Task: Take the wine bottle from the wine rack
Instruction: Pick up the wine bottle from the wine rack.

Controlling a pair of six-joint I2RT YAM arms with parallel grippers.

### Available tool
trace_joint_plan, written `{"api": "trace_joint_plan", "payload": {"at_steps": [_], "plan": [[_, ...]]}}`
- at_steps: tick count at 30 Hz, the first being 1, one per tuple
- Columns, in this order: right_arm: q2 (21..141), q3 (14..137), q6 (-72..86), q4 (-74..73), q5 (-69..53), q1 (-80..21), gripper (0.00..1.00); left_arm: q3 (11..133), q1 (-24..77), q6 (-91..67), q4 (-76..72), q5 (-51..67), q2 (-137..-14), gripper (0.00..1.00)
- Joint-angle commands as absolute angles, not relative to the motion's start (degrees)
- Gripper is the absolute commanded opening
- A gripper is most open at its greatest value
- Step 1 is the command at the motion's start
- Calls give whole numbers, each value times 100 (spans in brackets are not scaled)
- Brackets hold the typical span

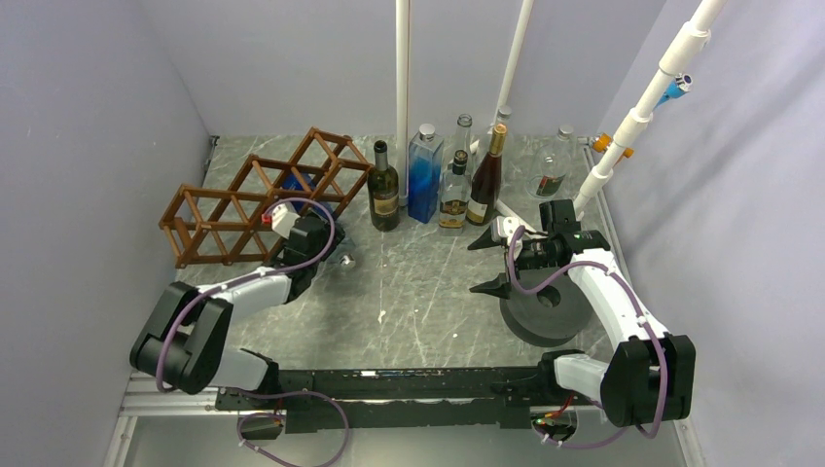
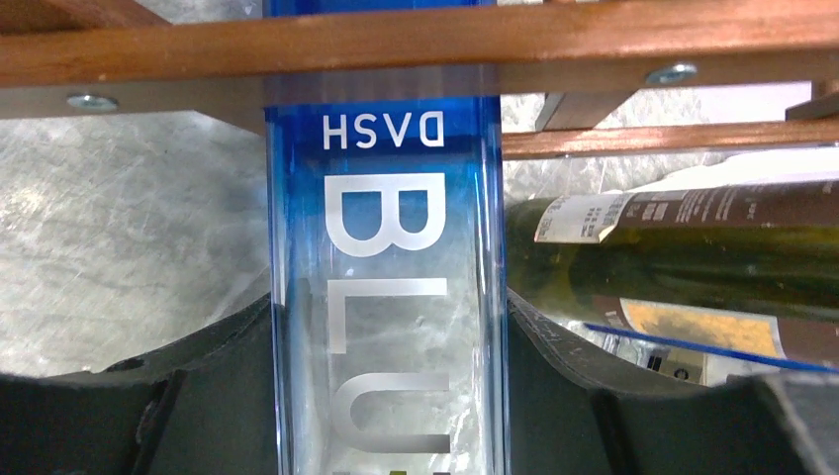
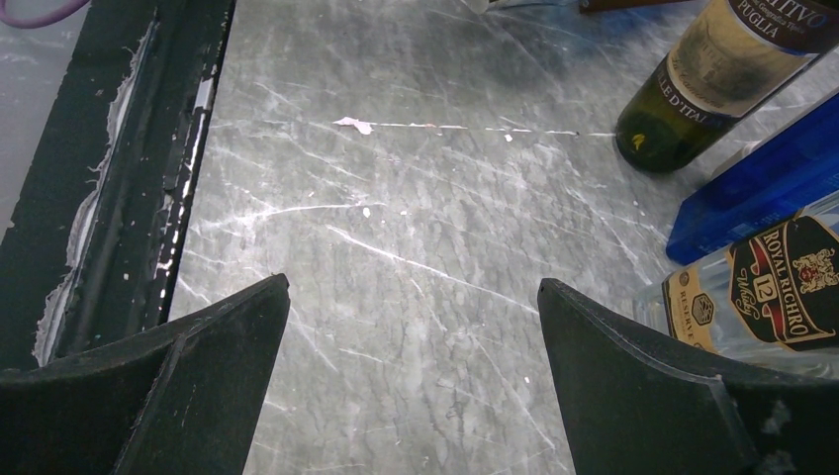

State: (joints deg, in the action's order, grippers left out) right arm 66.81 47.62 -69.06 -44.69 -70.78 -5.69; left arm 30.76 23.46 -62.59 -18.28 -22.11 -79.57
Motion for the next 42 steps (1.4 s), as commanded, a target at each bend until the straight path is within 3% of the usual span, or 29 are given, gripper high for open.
{"api": "trace_joint_plan", "payload": {"at_steps": [1, 42], "plan": [[6669, 4887, -7108, -4532, -7207, -547, 99, 3016, 2429, -5995, -2093, -1954, -7397, 0], [6675, 4878, -7162, -4567, -7195, -545, 99, 2216, 4026, -5801, -633, -2848, -4898, 0]]}}
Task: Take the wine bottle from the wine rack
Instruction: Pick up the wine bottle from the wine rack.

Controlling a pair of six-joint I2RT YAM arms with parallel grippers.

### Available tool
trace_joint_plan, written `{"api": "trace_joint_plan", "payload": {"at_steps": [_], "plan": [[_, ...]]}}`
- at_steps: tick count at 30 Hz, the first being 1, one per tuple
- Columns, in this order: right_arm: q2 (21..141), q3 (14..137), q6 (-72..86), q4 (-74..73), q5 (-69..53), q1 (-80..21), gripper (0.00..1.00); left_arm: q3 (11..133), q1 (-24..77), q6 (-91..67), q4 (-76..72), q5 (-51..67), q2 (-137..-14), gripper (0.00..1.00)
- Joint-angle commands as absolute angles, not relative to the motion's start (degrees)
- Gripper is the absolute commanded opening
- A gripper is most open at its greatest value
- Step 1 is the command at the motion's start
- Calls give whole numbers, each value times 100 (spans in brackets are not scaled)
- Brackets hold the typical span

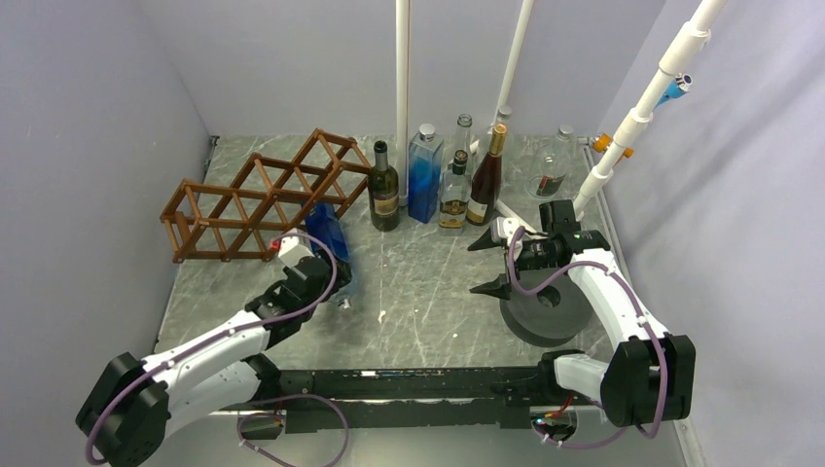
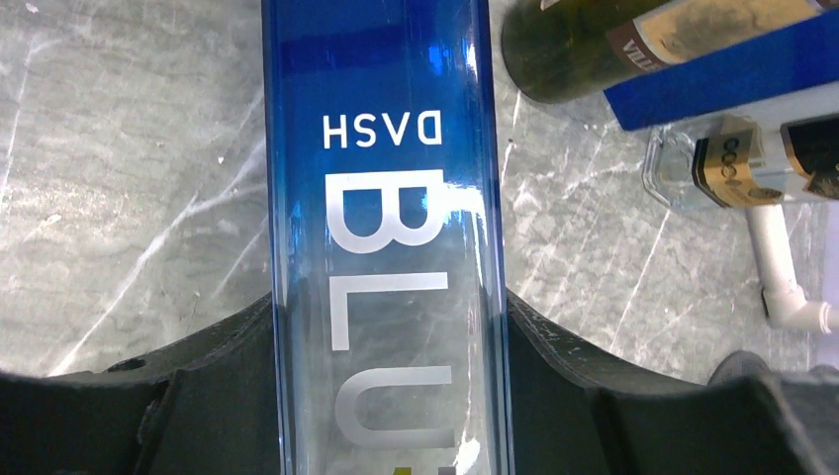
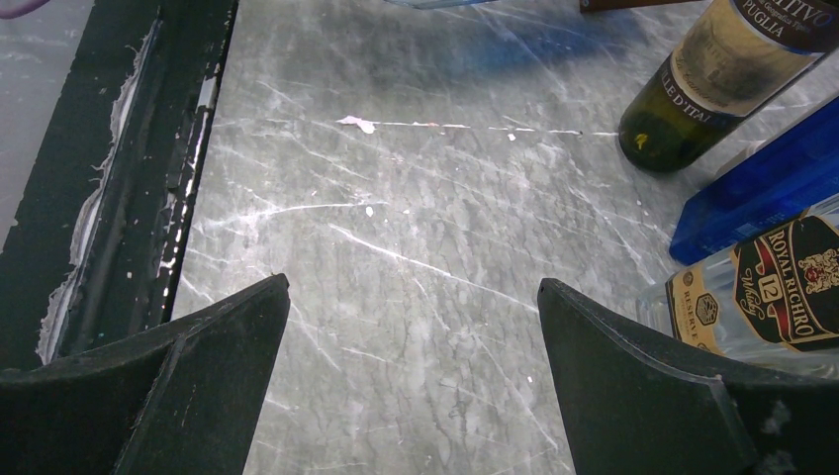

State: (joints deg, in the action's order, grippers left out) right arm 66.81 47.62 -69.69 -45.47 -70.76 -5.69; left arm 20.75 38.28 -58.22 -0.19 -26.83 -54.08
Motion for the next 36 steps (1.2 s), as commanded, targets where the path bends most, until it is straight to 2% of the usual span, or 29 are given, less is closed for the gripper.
{"api": "trace_joint_plan", "payload": {"at_steps": [1, 19, 36], "plan": [[6679, 4878, -7157, -4563, -7197, -549, 99, 2215, 4075, -5801, -559, -2850, -4800, 0], [6645, 4882, -7149, -4568, -7191, -550, 99, 2191, 4389, -6392, 848, -2258, -3586, 0], [6659, 4852, -7179, -4555, -7195, -548, 99, 2834, 4596, -6491, 2237, -1267, -2996, 0]]}}
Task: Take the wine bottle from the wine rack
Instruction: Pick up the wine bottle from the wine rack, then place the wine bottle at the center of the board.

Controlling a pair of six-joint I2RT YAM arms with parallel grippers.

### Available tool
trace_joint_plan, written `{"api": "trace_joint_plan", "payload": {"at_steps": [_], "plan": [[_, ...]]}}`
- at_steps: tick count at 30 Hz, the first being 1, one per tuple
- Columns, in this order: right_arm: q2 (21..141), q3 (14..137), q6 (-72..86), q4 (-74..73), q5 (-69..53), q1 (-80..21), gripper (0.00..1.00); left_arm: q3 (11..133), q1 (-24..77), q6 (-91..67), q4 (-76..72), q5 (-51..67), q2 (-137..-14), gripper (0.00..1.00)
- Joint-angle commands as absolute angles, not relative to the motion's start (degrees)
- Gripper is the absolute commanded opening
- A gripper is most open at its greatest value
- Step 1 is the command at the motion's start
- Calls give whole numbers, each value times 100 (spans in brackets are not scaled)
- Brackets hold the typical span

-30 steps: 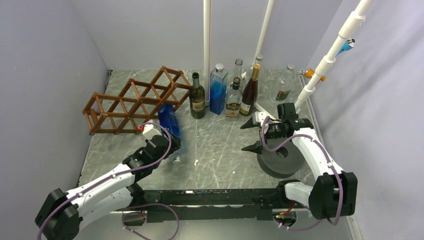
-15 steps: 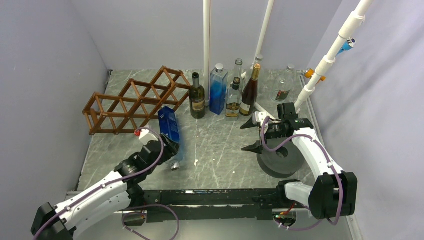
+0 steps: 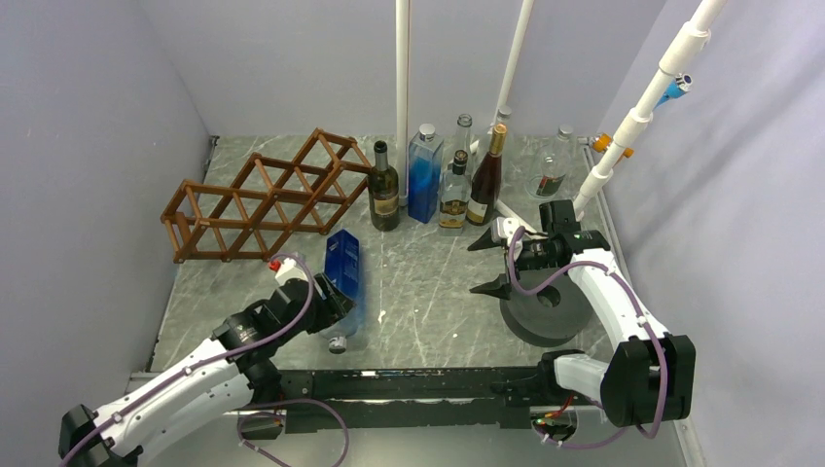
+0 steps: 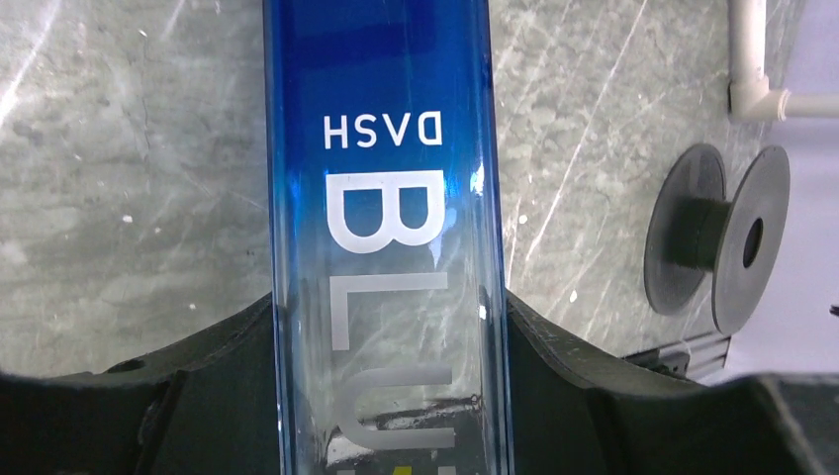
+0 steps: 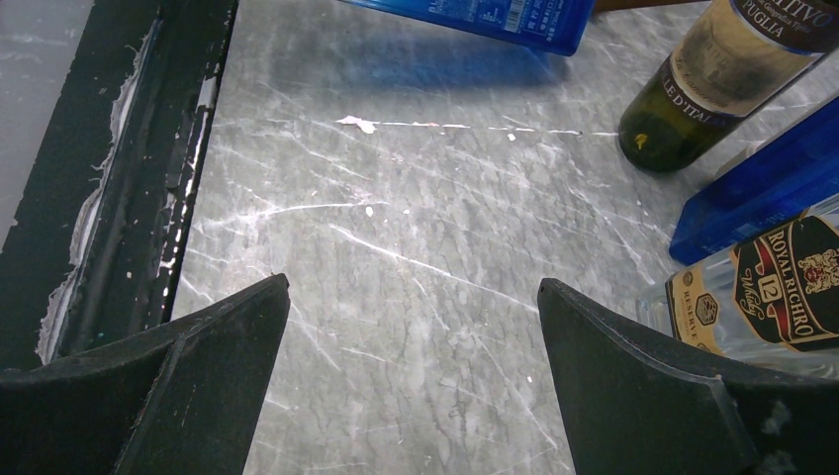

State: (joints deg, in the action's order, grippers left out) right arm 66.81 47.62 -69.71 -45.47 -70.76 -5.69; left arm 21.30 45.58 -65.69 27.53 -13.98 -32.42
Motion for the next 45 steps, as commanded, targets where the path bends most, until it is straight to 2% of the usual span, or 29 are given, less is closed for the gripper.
{"api": "trace_joint_plan", "payload": {"at_steps": [1, 17, 28, 37, 45], "plan": [[6654, 4847, -7187, -4554, -7195, -551, 99, 2900, 4598, -6455, 2328, -1188, -2996, 0], [6650, 4736, -7646, -4733, -7366, -586, 99, 3634, 4601, -6168, 2104, 519, -3887, 0], [6604, 4452, -8324, -4787, -7556, -929, 99, 4200, 4605, -5899, 1574, 1766, -5080, 0], [6587, 4334, -8255, -4462, -7214, -1505, 99, 4641, 4605, -5868, 1205, 2479, -5958, 0], [6535, 4374, -8257, -4482, -7069, -1598, 99, 5107, 4605, -5681, 1016, 3117, -6691, 0]]}}
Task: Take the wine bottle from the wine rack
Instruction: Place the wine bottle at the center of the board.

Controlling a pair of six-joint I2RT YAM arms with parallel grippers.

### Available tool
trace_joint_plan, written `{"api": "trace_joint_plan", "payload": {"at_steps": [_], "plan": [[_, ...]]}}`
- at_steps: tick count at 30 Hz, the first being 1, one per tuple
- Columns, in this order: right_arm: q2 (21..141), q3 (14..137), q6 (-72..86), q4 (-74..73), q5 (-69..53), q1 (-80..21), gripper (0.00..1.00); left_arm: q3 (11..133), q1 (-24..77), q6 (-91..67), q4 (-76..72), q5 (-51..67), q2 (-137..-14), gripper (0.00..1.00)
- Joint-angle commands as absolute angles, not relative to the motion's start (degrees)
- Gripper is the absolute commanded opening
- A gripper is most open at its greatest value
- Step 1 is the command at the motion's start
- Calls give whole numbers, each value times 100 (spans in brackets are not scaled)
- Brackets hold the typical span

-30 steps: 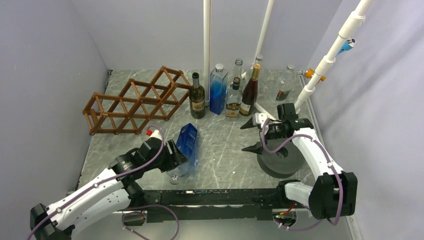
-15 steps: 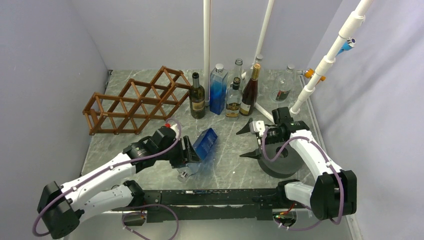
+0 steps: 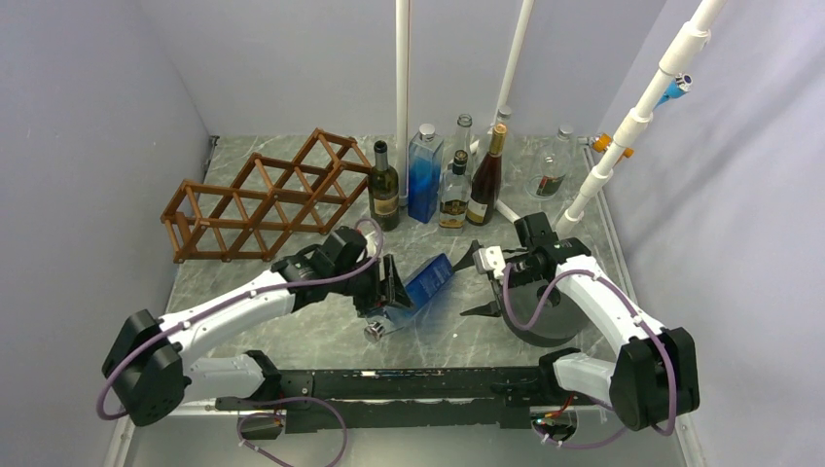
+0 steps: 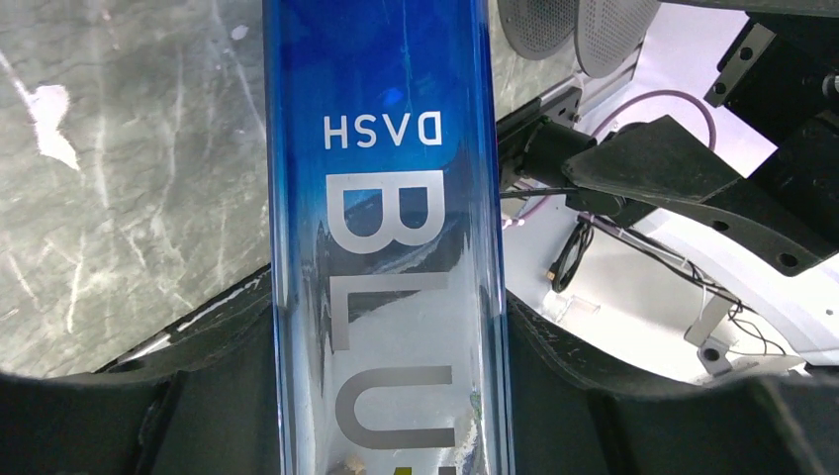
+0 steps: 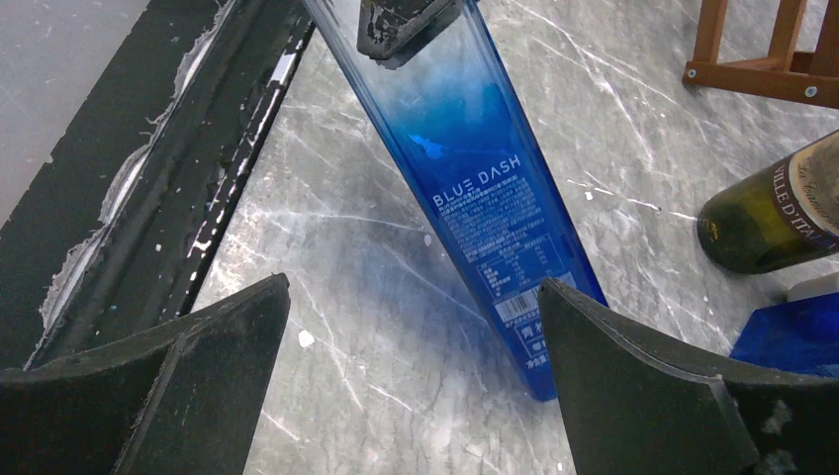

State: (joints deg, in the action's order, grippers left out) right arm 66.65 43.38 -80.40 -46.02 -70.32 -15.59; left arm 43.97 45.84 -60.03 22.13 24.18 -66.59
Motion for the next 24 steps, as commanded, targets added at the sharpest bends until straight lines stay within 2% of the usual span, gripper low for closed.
{"api": "trace_joint_plan", "payload": {"at_steps": [1, 24], "plan": [[6535, 4384, -8269, -4498, -7058, -1594, 99, 5180, 4604, -5652, 1049, 3163, -6769, 0], [6541, 4317, -7981, -4170, -6700, -1949, 99, 5758, 4601, -5793, 664, 3985, -8028, 0]]}}
